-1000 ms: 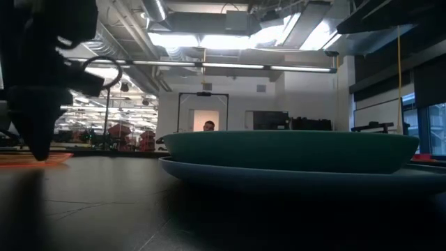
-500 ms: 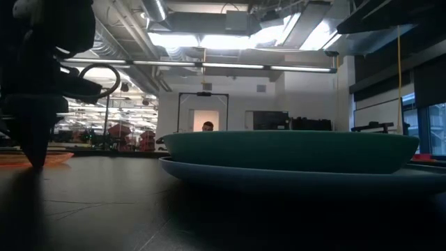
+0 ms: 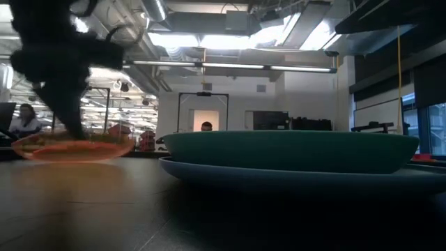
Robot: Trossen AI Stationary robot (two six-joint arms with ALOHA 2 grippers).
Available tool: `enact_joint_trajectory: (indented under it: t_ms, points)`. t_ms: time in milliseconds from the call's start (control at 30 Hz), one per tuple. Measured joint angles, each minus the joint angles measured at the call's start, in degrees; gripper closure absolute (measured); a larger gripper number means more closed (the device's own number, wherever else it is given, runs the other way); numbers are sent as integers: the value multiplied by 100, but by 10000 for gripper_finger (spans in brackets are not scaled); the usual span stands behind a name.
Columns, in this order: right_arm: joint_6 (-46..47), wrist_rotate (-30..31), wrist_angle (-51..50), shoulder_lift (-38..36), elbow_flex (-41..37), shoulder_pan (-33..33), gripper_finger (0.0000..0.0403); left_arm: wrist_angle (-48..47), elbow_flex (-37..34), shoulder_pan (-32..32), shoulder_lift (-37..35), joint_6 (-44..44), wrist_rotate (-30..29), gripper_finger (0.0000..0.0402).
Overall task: Stack plastic plates
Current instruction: Stack the orange transparent plate on top of the blue transparent plate
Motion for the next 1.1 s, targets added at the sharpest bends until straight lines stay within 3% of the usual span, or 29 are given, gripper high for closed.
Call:
enact_joint_trajectory:
  t_ms: [167, 467, 833, 1100]
  points:
    - [0, -3, 2, 0, 0, 0, 201, 967, 288, -150, 0, 1118, -280, 398]
    - [0, -11, 2, 0, 0, 0, 201, 3267, 302, -149, -2, 3155, -225, 394]
    - [0, -28, 2, 0, 0, 1, 201, 4793, 310, -151, 83, 4551, -274, 393]
    - [1, -25, 24, 0, -2, 0, 201, 6114, 310, -31, 955, 5384, 209, 393]
